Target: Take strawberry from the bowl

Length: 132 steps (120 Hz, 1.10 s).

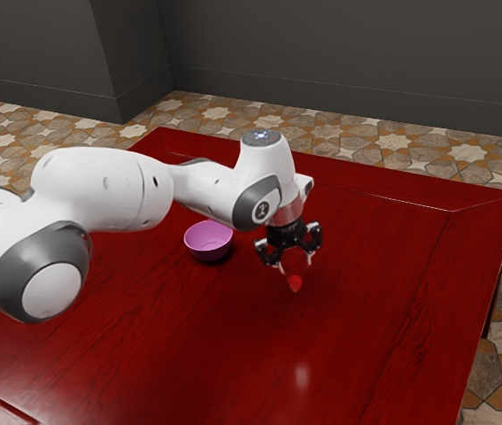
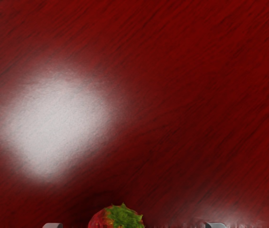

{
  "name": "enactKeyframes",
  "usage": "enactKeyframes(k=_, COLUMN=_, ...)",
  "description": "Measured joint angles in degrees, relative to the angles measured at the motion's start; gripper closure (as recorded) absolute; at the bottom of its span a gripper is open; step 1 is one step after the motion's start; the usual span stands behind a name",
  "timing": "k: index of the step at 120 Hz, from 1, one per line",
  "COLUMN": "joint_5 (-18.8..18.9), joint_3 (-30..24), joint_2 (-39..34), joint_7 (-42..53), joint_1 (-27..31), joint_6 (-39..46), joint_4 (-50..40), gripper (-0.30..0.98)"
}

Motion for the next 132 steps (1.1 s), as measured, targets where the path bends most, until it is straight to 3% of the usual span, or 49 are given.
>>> enactKeyframes(k=15, joint_5=-0.2, joint_3=0.0, joint_2=-2.6, joint_7=0.4, joint_1=0.0, joint_6=0.1, joint_4=-0.6, gripper=0.18)
enactKeyframes(k=31, joint_5=0.0, joint_3=1.1, joint_2=-13.2, joint_7=0.7, joint_1=0.1, joint_6=-3.6, joint_4=-3.3, gripper=0.10)
enactKeyframes(k=45, joint_5=0.2, joint_3=4.7, joint_2=-27.0, joint_7=1.0, joint_1=0.4, joint_6=-12.9, joint_4=-7.1, gripper=0.06)
enactKeyframes(k=54, joint_5=2.7, joint_3=5.2, joint_2=-35.3, joint_7=1.3, joint_1=1.5, joint_6=-20.9, joint_4=-7.2, gripper=0.04)
enactKeyframes(k=70, joint_5=7.4, joint_3=3.0, joint_2=-44.8, joint_7=6.3, joint_1=9.2, joint_6=-34.0, joint_4=-7.2, gripper=0.02)
enactKeyframes(k=80, joint_5=11.7, joint_3=-0.1, joint_2=-47.4, joint_7=11.7, joint_1=16.5, joint_6=-39.6, joint_4=-8.7, gripper=0.01)
enactKeyframes(k=92, joint_5=14.6, joint_3=-1.2, joint_2=-48.1, joint_7=18.3, joint_1=17.7, joint_6=-43.5, joint_4=-9.9, gripper=0.01)
enactKeyframes(k=132, joint_5=14.7, joint_3=-1.2, joint_2=-48.2, joint_7=35.5, joint_1=15.3, joint_6=-43.1, joint_4=-13.0, gripper=0.00)
